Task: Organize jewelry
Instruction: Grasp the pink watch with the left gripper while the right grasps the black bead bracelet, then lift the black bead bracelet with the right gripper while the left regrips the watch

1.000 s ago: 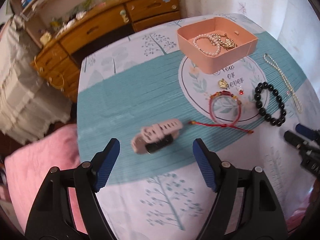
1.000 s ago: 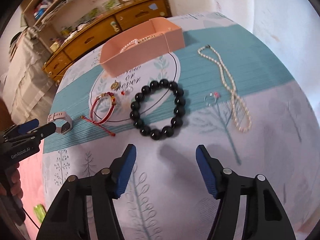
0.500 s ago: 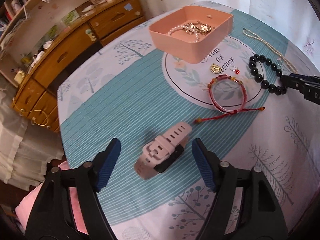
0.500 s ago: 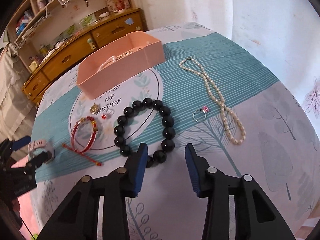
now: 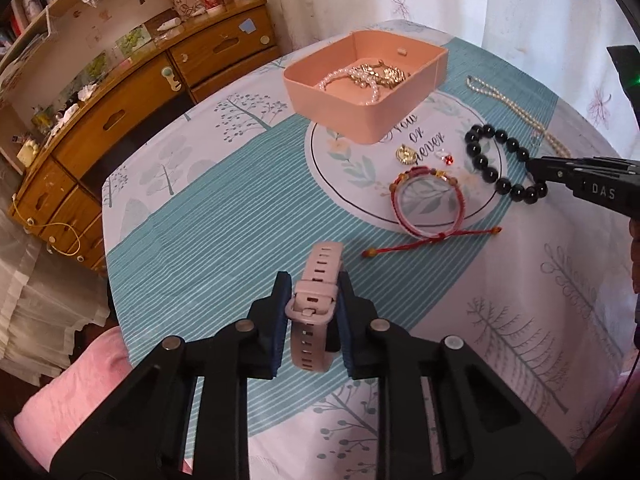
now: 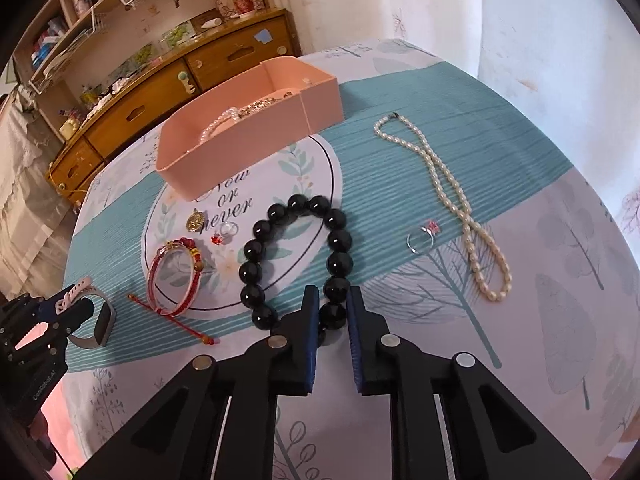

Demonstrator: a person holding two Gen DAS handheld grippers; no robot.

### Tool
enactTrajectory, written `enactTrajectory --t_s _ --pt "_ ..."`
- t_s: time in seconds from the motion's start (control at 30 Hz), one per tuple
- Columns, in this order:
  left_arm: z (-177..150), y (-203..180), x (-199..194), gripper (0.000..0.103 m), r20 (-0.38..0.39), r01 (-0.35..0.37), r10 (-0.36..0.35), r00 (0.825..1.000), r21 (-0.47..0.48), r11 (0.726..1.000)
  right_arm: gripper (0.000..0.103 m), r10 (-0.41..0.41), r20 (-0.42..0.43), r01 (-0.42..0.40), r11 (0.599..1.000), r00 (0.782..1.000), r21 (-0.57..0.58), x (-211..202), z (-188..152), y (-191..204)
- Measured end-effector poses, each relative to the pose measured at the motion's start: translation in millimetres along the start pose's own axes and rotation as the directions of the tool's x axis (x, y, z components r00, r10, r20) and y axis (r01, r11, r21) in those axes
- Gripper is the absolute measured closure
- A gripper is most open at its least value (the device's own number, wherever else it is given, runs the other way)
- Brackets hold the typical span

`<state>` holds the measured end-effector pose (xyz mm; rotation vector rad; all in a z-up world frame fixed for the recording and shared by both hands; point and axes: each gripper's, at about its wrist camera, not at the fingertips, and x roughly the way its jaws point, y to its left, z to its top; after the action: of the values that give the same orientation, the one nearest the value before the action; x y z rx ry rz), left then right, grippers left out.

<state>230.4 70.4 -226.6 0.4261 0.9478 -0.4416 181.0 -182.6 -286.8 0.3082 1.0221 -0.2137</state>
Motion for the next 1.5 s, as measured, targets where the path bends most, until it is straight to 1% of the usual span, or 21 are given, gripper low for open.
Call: enactTrajectory --t_s 0.17,0.37,0.5,0.6,0.67,0.7,0.73,0.8,0.87,0.93,0.97,1.03,1.07,1.1,1.13,1.17,1.23,1.27,1.33,1.4,1.5 --pt "12.2 1.0 -17.8 0.084 0.041 0.034 -0.032 0.999 -0.065 0.997 0.090 0.020 0.026 -0.019 1.000 0.999 -0.022 -8.7 8.8 2.4" --pt "36.1 -1.5 -40.6 0.087 0.107 0.053 -0.042 0.993 -0.103 0.993 0.090 0.069 0.081 -0.065 0.996 0.994 -0.056 -29.3 26.0 5.6" --pt "56.9 -2.1 -57.3 0.091 0.168 0.085 -0.066 0.984 -0.110 0.990 0.090 0.126 0.135 -0.114 0.989 0.983 -0.089 -48.9 45.1 11.7" --pt "73.6 -2.0 -66.7 0.094 0.199 0.091 -0.068 0.978 -0.109 0.990 0.090 0.164 0.172 -0.144 0.982 0.971 -0.122 -63.0 61.4 18.0" --pt "82.9 -0.9 -71.3 0.094 0.219 0.094 -0.067 0.973 -0.115 0.989 0.091 0.185 0.200 -0.156 0.976 0.962 -0.149 -73.3 72.9 22.4" --pt "86.4 -0.5 -72.4 0.094 0.223 0.090 -0.061 0.973 -0.119 0.989 0.095 0.192 0.213 -0.160 0.974 0.958 -0.162 -77.8 77.8 24.4" --pt "87.9 -0.6 -71.3 0.094 0.217 0.079 -0.051 0.975 -0.121 0.989 0.103 0.209 0.233 -0.170 0.969 0.950 -0.178 -84.0 84.2 26.3" --pt "87.5 -1.1 -65.9 0.094 0.185 0.057 -0.033 0.982 -0.124 0.991 0.103 0.232 0.268 -0.182 0.963 0.935 -0.198 -95.3 96.6 30.0" --pt "80.6 -2.0 -56.8 0.093 0.137 0.051 -0.033 0.990 -0.126 0.991 0.103 0.263 0.305 -0.198 0.954 0.915 -0.225 -103.2 112.1 33.3" --pt "72.0 -4.2 -42.6 0.092 0.064 0.038 -0.031 0.997 -0.115 0.993 0.103 0.270 0.319 -0.196 0.949 0.909 -0.245 -108.1 123.2 37.5" --pt "65.8 -7.2 -35.7 0.092 0.028 0.028 -0.025 0.999 -0.099 0.995 0.103 0.272 0.314 -0.197 0.948 0.909 -0.251 -107.7 129.8 38.7" --pt "54.7 -15.5 -26.2 0.090 -0.020 0.002 -0.003 1.000 -0.053 0.999 0.103 0.280 0.284 -0.213 0.946 0.917 -0.244 -105.3 138.1 37.7" --pt "50.0 -18.4 -22.5 0.082 -0.034 -0.016 0.015 0.999 -0.033 0.999 0.103 0.280 0.266 -0.220 0.947 0.922 -0.235 -103.1 141.0 36.5" --pt "45.3 -21.9 -19.6 0.073 -0.044 -0.037 0.036 0.998 -0.012 0.999 0.103 0.282 0.226 -0.234 0.947 0.932 -0.219 -97.8 142.7 34.1" --pt "40.8 -25.0 -17.6 0.048 -0.047 -0.053 0.053 0.997 0.005 0.999 0.100 0.282 0.188 -0.244 0.948 0.941 -0.204 -92.5 143.5 32.3" --pt "37.7 -26.0 -16.0 0.034 -0.043 -0.063 0.063 0.997 0.011 0.998 0.098 0.279 0.143 -0.251 0.950 0.950 -0.187 -84.2 142.5 30.4" --pt "34.2 -27.0 -15.9 0.033 -0.025 -0.060 0.060 0.998 0.025 0.998 0.079 0.251 0.036 -0.243 0.957 0.967 -0.158 -65.0 135.3 23.3" --pt "33.9 -26.6 -14.9 0.033 -0.024 -0.050 0.050 0.998 0.024 0.998 0.077 0.230 0.001 -0.227 0.962 0.973 -0.151 -57.5 130.4 19.9" --pt "36.0 -21.6 -12.9 0.033 -0.014 -0.061 0.061 0.998 0.008 0.998 0.076 0.169 -0.062 -0.177 0.972 0.984 -0.156 -41.8 120.9 14.6" --pt "37.8 -16.0 -9.5 0.033 -0.006 -0.061 0.061 0.998 -0.012 0.998 0.076 0.112 -0.113 -0.130 0.978 0.987 -0.161 -27.3 113.7 8.5" --pt "40.1 -7.1 -2.3 0.034 -0.004 -0.046 0.046 0.999 -0.040 0.998 0.076 0.046 -0.208 -0.079 0.985 0.977 -0.154 -4.1 104.0 -2.8"
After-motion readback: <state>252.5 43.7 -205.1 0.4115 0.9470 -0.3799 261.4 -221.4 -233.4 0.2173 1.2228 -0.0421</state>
